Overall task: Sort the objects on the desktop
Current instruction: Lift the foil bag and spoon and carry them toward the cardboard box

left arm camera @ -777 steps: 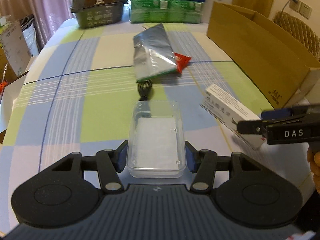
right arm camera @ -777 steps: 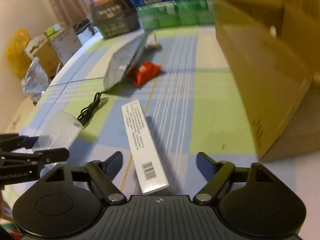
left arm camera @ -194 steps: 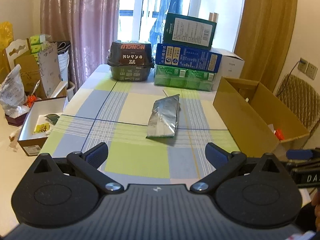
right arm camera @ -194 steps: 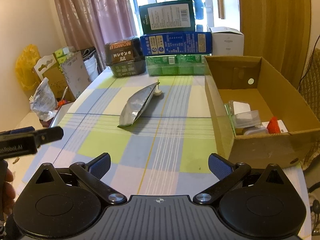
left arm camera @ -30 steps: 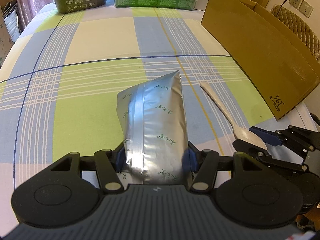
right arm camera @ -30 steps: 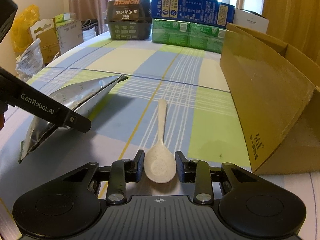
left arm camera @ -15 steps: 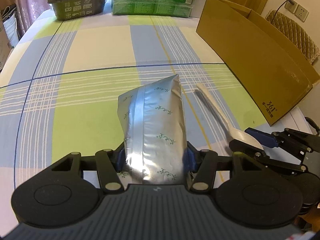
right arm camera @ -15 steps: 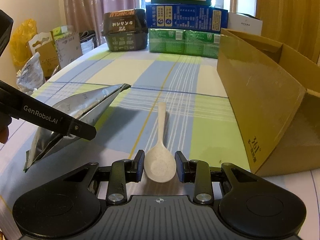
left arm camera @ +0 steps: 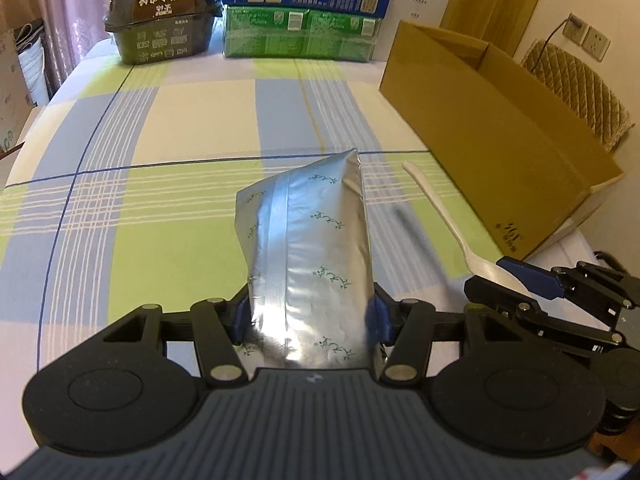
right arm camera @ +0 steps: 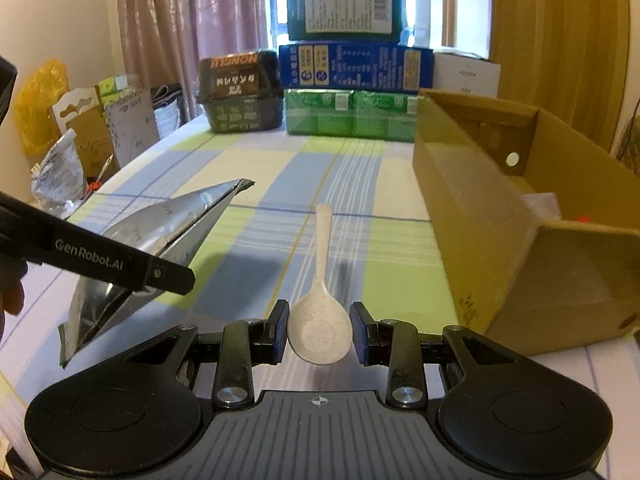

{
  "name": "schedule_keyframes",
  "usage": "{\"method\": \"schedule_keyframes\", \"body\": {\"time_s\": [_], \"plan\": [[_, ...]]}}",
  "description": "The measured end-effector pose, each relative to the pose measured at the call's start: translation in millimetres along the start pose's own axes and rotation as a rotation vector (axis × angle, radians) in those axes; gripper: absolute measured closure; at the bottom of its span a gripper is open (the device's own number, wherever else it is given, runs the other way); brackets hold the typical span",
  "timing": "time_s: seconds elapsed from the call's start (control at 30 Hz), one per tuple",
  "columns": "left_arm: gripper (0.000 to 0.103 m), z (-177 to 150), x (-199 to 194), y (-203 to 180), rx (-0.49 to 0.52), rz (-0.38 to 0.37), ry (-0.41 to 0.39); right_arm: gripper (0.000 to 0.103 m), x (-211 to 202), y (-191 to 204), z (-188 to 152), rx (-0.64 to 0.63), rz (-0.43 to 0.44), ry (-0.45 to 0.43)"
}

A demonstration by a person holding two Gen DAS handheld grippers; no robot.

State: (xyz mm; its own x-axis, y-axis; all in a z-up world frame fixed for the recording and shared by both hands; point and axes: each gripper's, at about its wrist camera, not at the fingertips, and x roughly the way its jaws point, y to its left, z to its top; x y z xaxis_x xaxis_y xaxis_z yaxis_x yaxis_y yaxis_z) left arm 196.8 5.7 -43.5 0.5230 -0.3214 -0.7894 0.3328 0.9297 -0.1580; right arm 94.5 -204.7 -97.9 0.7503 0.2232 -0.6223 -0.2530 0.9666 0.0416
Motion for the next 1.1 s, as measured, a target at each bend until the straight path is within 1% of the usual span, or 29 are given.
{"method": "schedule_keyframes", "body": {"time_s": [0.3, 0.63, 0.93, 1.1], "plan": [[0.051, -5, -43, -34, -0.049, -0.013, -0.041, 0.073, -50, -10, 9, 0.01, -0.019, -0.051], [0.051, -15, -84, -73, -0.021, -0.006, -0.064, 0.073, -95, -14, 14, 0.016, -0.007, -0.104], [0.051, -17, -97, -95, 0.004, -0.011, -0.076, 0.073, -120, -23, 19, 0.022, -0.013, -0.138], [0.051, -17, -100, -102, 0.016, -0.012, -0.078, 0.073, -126, -28, 19, 0.026, -0.018, -0.144]]}}
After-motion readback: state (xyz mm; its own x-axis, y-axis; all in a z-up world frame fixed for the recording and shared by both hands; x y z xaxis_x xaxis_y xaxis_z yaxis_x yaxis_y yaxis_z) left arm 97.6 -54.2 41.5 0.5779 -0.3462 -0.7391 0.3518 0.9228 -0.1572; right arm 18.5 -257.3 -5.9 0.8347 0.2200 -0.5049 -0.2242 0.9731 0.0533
